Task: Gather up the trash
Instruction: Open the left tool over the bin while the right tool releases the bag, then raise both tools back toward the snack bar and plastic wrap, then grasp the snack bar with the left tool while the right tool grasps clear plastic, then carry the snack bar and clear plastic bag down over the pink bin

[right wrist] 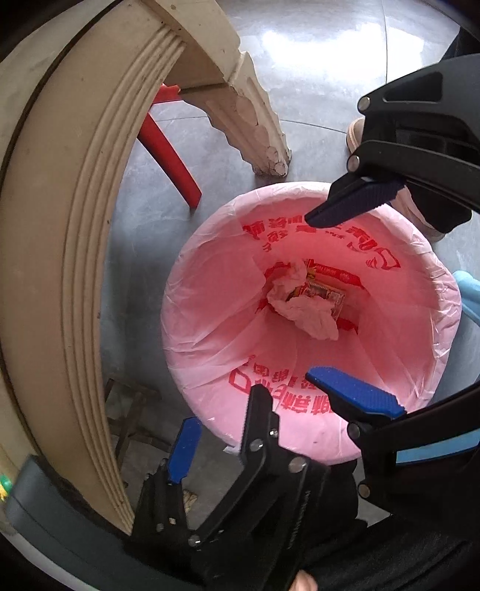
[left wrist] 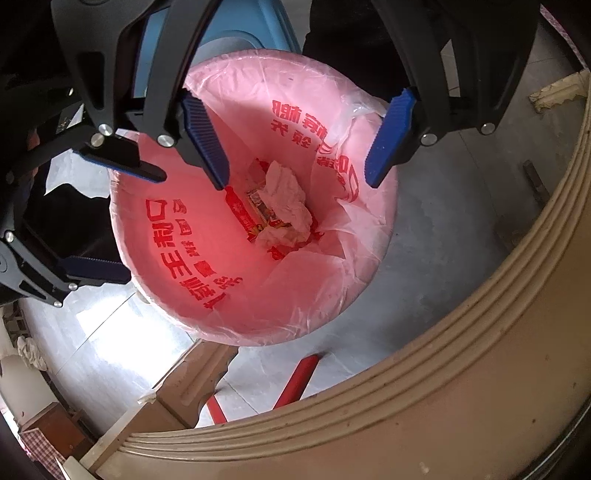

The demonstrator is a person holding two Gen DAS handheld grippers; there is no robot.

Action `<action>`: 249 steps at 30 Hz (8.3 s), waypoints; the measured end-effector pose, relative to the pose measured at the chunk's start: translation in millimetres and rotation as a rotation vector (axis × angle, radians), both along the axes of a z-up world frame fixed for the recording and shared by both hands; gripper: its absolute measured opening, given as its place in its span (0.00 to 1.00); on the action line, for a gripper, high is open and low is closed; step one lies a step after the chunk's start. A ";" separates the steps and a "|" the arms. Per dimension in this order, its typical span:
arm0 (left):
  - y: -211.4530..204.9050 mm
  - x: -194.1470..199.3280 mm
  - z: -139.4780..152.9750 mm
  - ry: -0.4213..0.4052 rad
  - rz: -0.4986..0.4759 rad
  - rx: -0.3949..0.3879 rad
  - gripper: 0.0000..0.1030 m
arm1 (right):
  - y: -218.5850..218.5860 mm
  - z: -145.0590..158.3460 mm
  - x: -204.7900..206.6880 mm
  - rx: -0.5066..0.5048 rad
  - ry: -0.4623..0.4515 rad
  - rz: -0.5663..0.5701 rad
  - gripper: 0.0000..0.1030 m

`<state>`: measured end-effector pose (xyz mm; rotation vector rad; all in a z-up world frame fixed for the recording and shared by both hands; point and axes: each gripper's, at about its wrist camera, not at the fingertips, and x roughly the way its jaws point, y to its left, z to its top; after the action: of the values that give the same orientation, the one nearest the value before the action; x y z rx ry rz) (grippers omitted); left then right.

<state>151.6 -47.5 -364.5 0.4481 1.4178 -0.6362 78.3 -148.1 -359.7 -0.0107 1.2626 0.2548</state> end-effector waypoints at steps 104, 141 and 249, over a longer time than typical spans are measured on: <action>46.8 134.2 167.8 0.044 1.198 -0.179 0.25 | -180.6 161.0 188.7 0.256 -0.380 -0.475 0.50; 47.1 119.5 225.6 -0.277 0.898 -0.253 0.24 | -158.0 231.3 143.5 0.128 -0.634 -0.390 0.25; 18.8 -15.5 28.9 -0.004 0.458 0.002 0.24 | -12.3 45.2 9.1 0.096 0.001 -0.036 0.26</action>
<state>136.1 -28.7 -335.6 0.1157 1.4535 -0.2621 87.3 -160.4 -314.5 0.0940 1.2497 0.2839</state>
